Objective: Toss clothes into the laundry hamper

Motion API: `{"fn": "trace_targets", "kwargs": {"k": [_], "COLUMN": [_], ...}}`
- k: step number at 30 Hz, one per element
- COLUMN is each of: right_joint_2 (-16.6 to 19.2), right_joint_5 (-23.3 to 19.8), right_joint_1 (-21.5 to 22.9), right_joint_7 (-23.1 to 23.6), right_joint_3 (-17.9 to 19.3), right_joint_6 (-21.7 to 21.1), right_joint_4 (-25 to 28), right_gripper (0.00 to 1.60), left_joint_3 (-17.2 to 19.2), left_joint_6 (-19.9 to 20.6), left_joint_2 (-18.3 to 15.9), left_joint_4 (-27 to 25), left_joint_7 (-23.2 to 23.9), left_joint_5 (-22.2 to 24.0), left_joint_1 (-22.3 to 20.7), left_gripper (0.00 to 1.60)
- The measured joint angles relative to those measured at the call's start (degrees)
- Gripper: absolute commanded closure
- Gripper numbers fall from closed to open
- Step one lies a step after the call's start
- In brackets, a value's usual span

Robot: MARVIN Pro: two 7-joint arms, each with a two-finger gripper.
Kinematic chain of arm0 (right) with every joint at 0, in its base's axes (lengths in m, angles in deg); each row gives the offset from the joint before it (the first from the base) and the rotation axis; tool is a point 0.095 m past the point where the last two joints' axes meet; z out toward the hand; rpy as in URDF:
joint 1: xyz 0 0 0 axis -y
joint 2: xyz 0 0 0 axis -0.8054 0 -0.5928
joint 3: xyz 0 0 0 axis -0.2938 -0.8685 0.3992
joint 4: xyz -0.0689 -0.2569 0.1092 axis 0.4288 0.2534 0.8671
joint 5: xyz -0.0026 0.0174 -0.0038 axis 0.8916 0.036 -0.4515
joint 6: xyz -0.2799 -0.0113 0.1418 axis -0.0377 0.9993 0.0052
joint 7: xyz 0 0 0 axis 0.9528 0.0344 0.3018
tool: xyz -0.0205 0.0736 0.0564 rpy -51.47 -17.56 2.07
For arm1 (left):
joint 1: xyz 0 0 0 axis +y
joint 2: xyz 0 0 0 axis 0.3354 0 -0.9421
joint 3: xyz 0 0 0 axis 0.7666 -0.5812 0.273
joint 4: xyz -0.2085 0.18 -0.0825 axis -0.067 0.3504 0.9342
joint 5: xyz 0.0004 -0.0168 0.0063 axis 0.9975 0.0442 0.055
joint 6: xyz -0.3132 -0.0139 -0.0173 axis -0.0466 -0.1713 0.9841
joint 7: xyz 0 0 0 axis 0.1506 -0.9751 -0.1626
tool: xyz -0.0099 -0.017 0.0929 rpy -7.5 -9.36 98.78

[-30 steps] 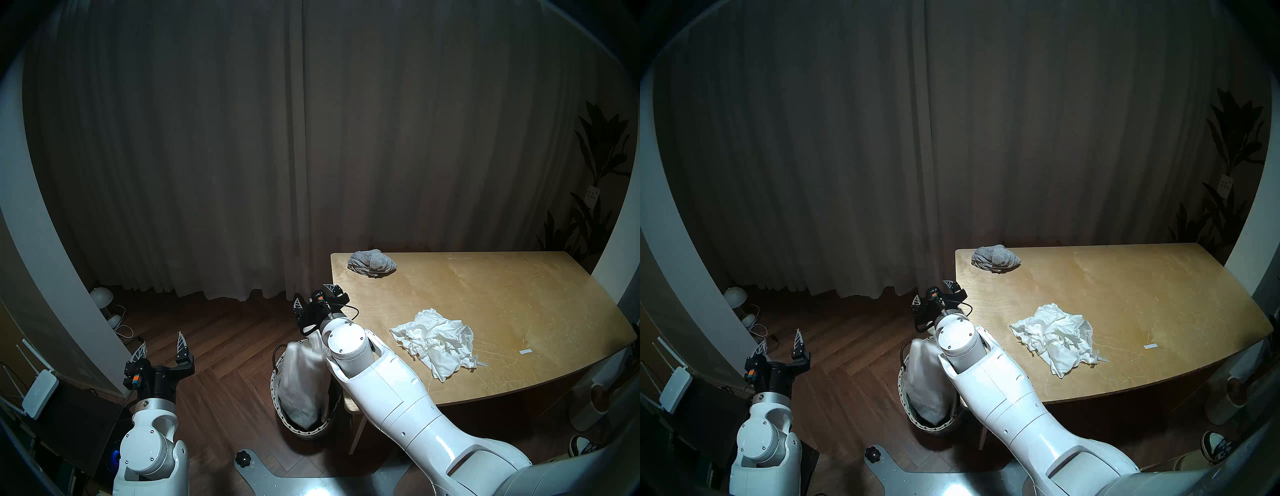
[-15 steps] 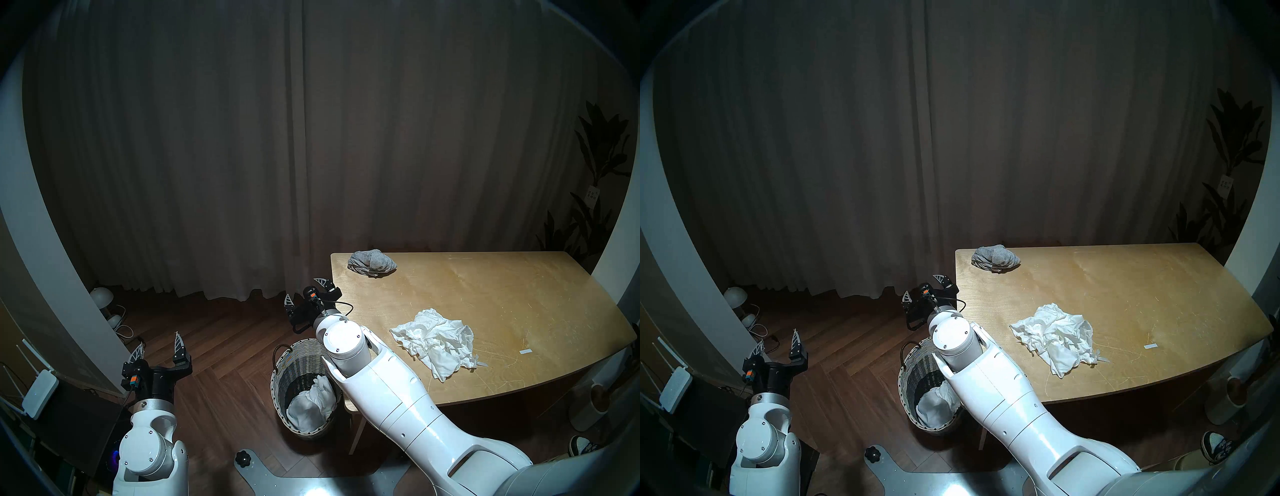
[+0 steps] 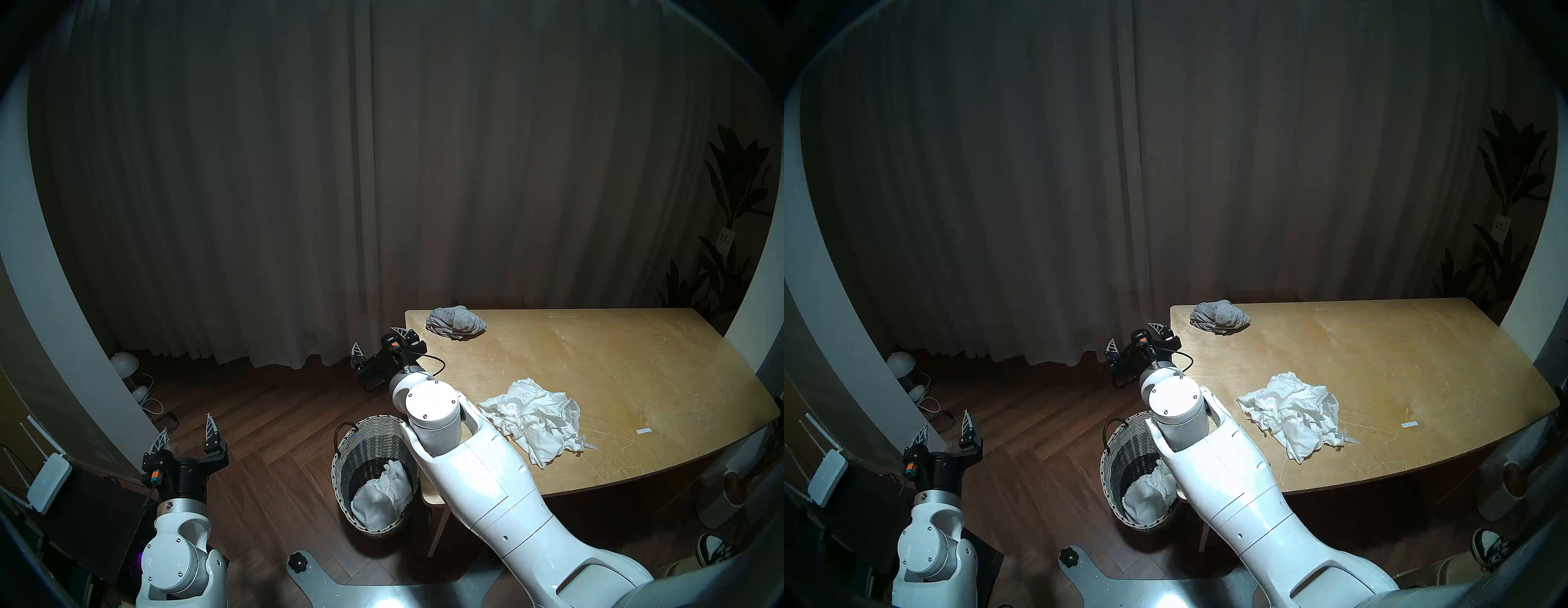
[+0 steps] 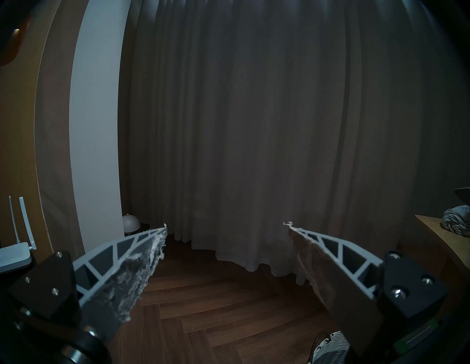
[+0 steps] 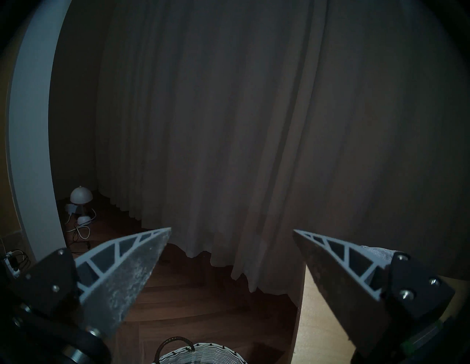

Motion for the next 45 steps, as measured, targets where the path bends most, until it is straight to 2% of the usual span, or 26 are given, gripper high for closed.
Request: {"fn": "trace_targets", "kwargs": {"k": [8,13,22,29,34,45], "right_joint_2": [0.64,0.91,2.18,4.29,5.74,8.1], "right_joint_5": [-2.16,-3.73,-7.34,-10.5,-12.53,-16.16], "right_joint_1": [-1.62,-1.76,-1.79,-3.76,-5.15,-6.88], "right_joint_7": [0.75,0.61,-0.53,-0.43,0.54,3.28], "right_joint_3": [2.26,5.06,12.43,18.42,22.17,27.65], "right_joint_6": [-1.36,-1.34,-1.27,-1.32,-1.48,-2.63], "right_joint_4": [4.78,6.81,11.67,15.71,16.85,17.62], "right_gripper": [0.0,0.0,0.0,0.0,0.0,0.0], "left_joint_3": [-0.84,-1.69,-3.43,-5.62,-7.45,-11.51], "left_joint_6": [0.0,0.01,0.2,0.89,2.24,4.49], "left_joint_2": [0.52,0.92,1.24,1.09,1.06,1.77], "left_joint_4": [-1.13,-1.66,-2.75,-3.69,-4.06,-4.9], "left_joint_7": [-0.03,-0.13,-0.47,-0.88,-1.53,-3.66], "left_joint_5": [-1.23,-1.97,-3.69,-5.69,-7.18,-10.44], "left_joint_1": [0.82,1.05,0.57,-0.8,-1.79,-2.94], "left_gripper": [0.0,0.0,0.0,0.0,0.0,0.0]}}
